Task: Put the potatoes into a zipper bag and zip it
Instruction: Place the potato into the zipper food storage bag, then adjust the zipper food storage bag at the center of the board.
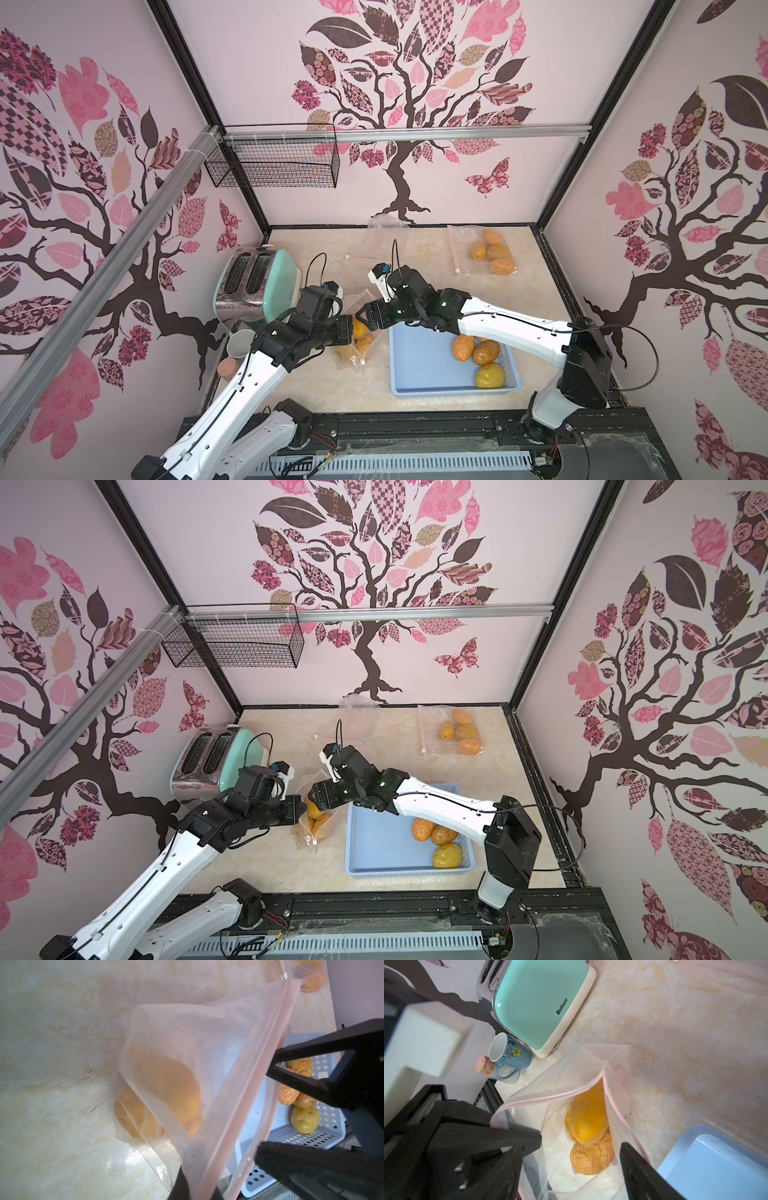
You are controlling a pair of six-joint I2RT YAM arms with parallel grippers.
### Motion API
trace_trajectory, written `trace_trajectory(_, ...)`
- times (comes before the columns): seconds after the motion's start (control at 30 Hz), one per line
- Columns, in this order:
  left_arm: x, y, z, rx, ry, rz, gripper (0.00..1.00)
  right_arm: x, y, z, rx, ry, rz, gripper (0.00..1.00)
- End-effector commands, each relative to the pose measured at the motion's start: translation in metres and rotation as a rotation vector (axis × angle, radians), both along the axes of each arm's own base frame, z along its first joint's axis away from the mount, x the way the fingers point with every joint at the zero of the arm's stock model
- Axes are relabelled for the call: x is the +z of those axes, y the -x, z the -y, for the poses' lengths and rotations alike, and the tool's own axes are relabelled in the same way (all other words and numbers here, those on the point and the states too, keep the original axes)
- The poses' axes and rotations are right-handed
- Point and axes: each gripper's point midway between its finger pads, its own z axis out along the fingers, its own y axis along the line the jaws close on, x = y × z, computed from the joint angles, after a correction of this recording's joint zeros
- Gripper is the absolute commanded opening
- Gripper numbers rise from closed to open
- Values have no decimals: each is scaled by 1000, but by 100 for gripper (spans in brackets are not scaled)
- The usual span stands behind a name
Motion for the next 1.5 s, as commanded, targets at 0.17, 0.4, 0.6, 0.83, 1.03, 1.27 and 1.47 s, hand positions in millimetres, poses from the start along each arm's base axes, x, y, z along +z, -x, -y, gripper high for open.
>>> trace_trajectory(0.17,0,6,12,-84,23,-26,0,60,1,47,94,29,423,80)
trace_trajectory(0.4,14,14,8,-91,-1,-59,0,57,-10,65,204,111,789,81)
trace_trajectory(0.6,17,23,-3,-83,-59,-101,0,55,2,62,489,49,964,87)
trace_trajectory(0.83,9,32,-4,-108,-77,-155,0,12,16,41,836,134,1030,94)
trace_trajectory(1.03,5,30,-3,-111,-79,-170,0,-1,25,29,921,90,1080,86)
trace_trajectory(1.27,2,29,-2,-114,-84,-178,0,-19,21,21,970,113,1115,52)
trace_trajectory(1.47,0,28,-1,-110,-83,-181,0,-11,25,14,993,69,1146,43)
